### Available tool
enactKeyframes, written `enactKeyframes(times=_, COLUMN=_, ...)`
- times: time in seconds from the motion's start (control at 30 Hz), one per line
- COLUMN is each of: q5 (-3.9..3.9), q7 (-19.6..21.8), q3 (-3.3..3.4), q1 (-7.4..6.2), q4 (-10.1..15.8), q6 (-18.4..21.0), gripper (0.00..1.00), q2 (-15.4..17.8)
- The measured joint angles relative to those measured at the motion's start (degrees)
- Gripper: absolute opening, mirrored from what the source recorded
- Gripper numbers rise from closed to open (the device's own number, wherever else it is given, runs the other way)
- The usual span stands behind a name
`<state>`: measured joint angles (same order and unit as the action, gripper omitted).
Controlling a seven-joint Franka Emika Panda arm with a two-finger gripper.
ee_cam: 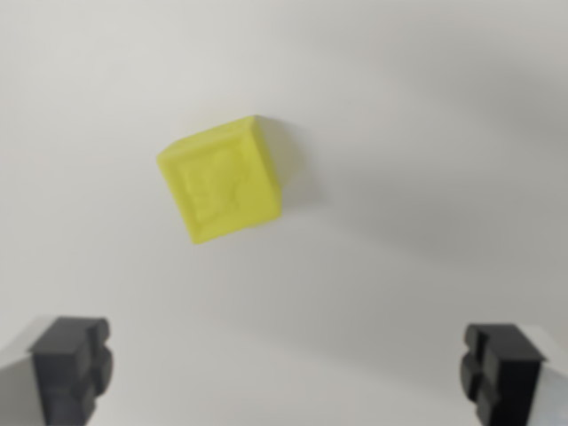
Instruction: Pick yellow cube
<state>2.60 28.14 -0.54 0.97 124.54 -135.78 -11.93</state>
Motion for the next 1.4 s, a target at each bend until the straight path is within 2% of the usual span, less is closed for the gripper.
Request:
enactKeyframes(times=0.7, q5=-0.53, q7=-7.81, q3=-0.02, q1=-1.16, q4=2.2, q6=-7.54, gripper=1.0, q2=-5.04)
enactKeyframes(times=1.4, q5=-1.26, q7=-15.74, q3=-0.05, q1=-2.37, q4=3.01, q6=-14.64, gripper=1.0, q2=-11.13)
